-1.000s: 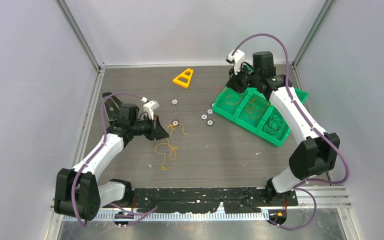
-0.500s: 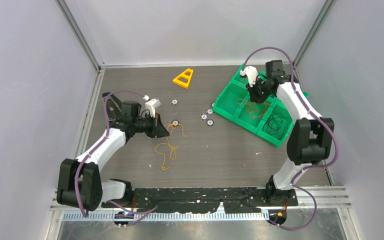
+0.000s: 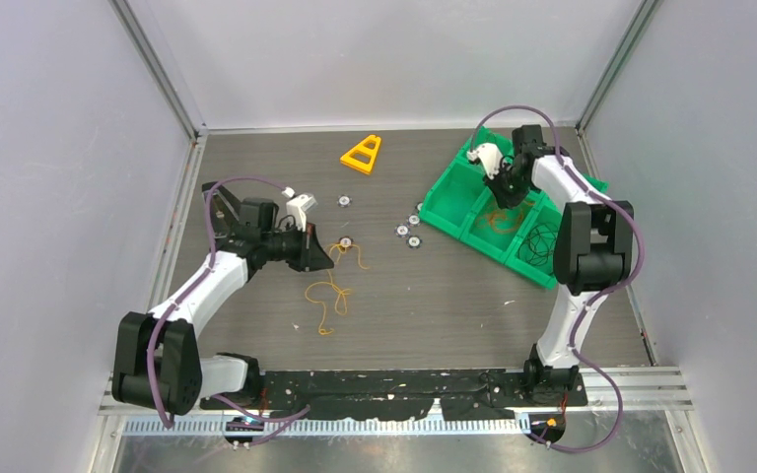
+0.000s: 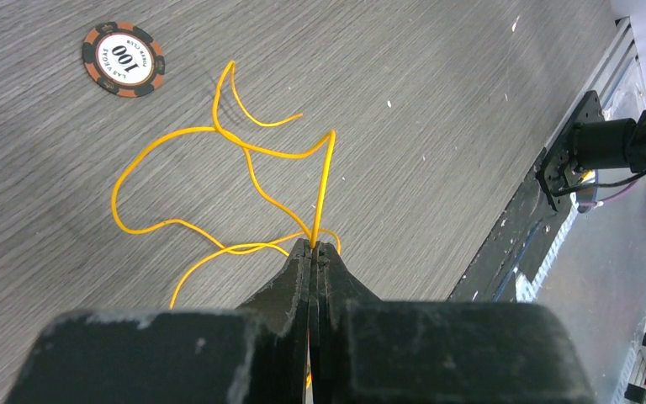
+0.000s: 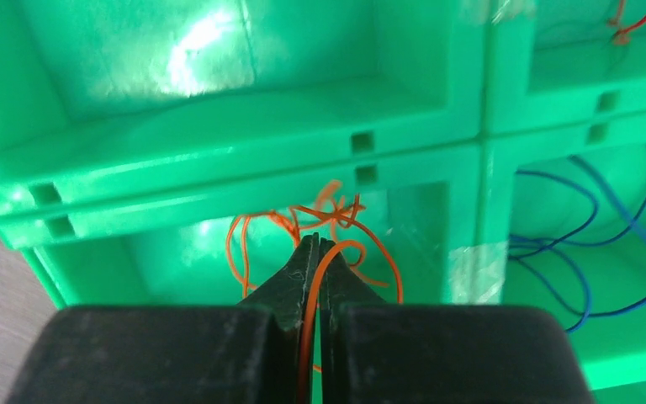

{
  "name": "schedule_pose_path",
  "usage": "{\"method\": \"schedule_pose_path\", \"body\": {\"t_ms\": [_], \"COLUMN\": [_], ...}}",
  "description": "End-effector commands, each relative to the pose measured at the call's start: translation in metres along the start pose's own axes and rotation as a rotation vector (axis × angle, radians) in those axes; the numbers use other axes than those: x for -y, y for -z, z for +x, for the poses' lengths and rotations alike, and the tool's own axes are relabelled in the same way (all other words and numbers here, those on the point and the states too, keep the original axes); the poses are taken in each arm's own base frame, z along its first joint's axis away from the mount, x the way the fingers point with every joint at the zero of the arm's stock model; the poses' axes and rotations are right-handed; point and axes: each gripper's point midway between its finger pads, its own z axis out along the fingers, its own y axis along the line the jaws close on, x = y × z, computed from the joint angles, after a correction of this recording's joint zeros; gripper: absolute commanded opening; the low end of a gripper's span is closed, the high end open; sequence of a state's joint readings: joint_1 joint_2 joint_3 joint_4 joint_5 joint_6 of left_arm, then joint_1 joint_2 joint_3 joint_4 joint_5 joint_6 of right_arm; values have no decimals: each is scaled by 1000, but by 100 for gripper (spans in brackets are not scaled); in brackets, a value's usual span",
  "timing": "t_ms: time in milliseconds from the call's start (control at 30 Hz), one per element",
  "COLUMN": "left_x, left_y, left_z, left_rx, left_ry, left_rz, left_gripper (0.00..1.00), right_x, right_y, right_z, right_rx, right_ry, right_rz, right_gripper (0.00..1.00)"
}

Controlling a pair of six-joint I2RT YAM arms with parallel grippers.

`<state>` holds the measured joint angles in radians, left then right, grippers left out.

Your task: Untangle the cables

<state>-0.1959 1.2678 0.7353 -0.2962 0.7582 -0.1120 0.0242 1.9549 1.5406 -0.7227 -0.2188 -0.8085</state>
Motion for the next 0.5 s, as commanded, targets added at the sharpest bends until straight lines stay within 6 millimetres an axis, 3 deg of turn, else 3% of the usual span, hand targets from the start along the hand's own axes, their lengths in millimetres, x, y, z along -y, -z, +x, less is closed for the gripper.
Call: {"method": "schedule_pose_path", "body": {"t_ms": [0, 67, 100, 200, 333, 467], "left_x": [2, 4, 7, 20, 46, 83], "left_y": [2, 1, 2, 6, 15, 17], "left_z": [-21, -23, -23, -32, -48, -63], "left_rx": [48, 52, 52, 74, 109, 106], "left_ry": [-48, -46, -46, -70, -146, -255], "left_rz": [2, 13, 27, 68, 100, 142], "left_gripper": [0, 0, 0, 0, 0, 0], "right_x": [5, 4, 2, -3, -24, -52], "right_y": [31, 40, 44, 66, 106, 154], "right_z": [-4, -16, -21, -44, -67, -92], "right_rx": [45, 100, 124, 200, 301, 460], "right_ry": [51, 36, 26, -13, -22, -10], "right_rz": [68, 73, 65, 33, -40, -99], "right_gripper": [8, 25, 38, 60, 81, 93]}}
